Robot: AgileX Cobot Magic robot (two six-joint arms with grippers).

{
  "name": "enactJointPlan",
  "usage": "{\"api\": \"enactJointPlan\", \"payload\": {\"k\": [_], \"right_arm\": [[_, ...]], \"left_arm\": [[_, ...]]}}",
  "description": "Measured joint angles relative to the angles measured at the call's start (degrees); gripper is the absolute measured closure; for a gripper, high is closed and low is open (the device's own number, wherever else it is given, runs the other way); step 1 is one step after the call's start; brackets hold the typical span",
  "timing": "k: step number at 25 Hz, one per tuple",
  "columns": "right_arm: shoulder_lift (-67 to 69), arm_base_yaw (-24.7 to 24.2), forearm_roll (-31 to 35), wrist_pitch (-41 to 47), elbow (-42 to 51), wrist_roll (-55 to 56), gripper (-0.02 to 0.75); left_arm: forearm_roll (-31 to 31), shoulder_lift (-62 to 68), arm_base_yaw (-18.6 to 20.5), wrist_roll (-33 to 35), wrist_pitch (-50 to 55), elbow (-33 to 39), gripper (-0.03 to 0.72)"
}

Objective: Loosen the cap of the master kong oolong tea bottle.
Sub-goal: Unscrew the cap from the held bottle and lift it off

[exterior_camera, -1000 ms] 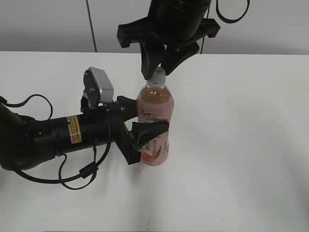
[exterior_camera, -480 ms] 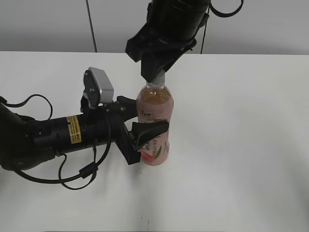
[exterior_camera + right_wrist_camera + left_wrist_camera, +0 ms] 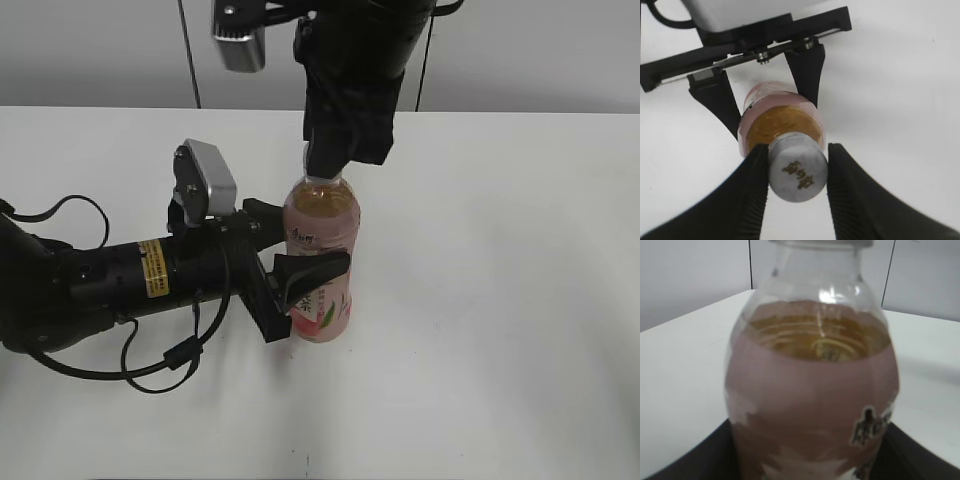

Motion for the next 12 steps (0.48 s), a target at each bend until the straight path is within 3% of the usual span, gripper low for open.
{"api": "enactJointPlan", "payload": {"k": [5,12], "right_arm": [[0.0,-1.2,2.5,0.1,0.0,-20.5,0.465],[0.0,-0.4,1.3,0.2,0.0,-48.3,0.465]], "left_arm": [[0.1,0.0,0.0,0.2,0.3,0.0,0.291],[-0.1,0.0,0.0,0.3,0.6,0.0,0.293]]}}
